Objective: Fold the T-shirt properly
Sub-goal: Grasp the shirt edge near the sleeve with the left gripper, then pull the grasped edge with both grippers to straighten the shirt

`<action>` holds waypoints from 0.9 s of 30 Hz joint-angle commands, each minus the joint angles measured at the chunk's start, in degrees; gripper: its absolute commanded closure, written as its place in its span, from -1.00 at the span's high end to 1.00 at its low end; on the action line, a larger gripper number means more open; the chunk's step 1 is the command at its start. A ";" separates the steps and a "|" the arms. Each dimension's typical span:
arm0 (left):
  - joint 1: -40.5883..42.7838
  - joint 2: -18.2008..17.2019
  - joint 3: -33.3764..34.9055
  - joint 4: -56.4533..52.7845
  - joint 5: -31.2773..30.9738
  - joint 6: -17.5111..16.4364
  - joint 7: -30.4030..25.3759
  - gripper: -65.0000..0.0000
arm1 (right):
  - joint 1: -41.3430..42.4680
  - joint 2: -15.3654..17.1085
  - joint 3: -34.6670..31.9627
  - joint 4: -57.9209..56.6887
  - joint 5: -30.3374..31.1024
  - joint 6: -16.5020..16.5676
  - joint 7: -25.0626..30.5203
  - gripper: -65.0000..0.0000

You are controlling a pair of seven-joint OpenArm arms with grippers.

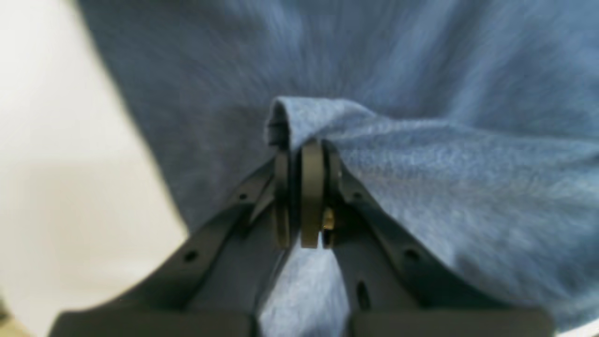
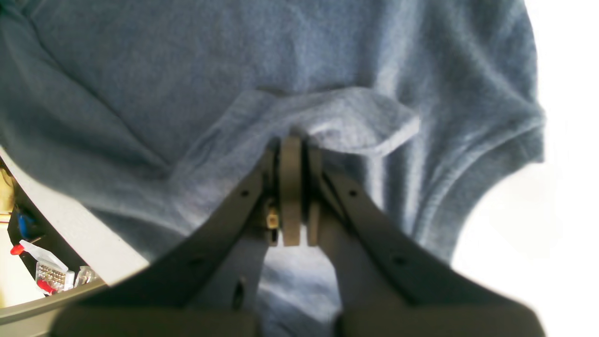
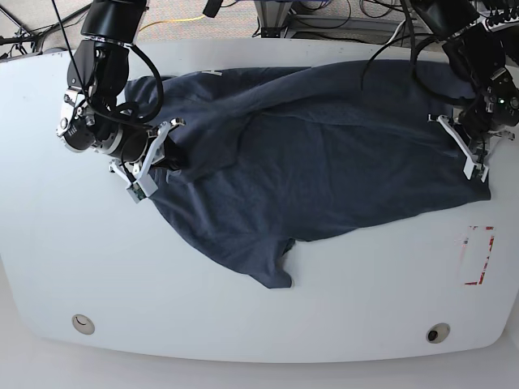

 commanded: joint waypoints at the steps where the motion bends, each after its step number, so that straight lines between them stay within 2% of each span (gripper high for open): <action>1: -0.24 -0.87 -0.39 3.95 -0.33 0.05 -0.70 -1.00 | 0.99 0.51 0.27 0.90 1.20 0.10 1.26 -1.00; 7: 3.63 -1.05 -4.35 7.73 -0.33 0.05 -0.70 -1.00 | 0.99 0.51 0.35 0.90 1.20 0.10 1.26 -1.00; 15: 7.50 -2.01 -12.26 7.47 -0.33 0.05 -0.70 -1.00 | 0.64 1.13 3.69 0.82 1.20 0.10 1.26 -1.00; 22: 9.00 -3.33 -12.87 7.38 -0.24 0.05 -0.70 -0.99 | 0.55 1.65 3.52 -2.00 1.20 0.10 1.26 -1.00; 27: 8.82 -4.56 -10.59 7.21 -0.24 0.05 -1.05 -0.99 | 0.82 1.65 3.25 -4.46 1.20 0.10 3.11 -1.00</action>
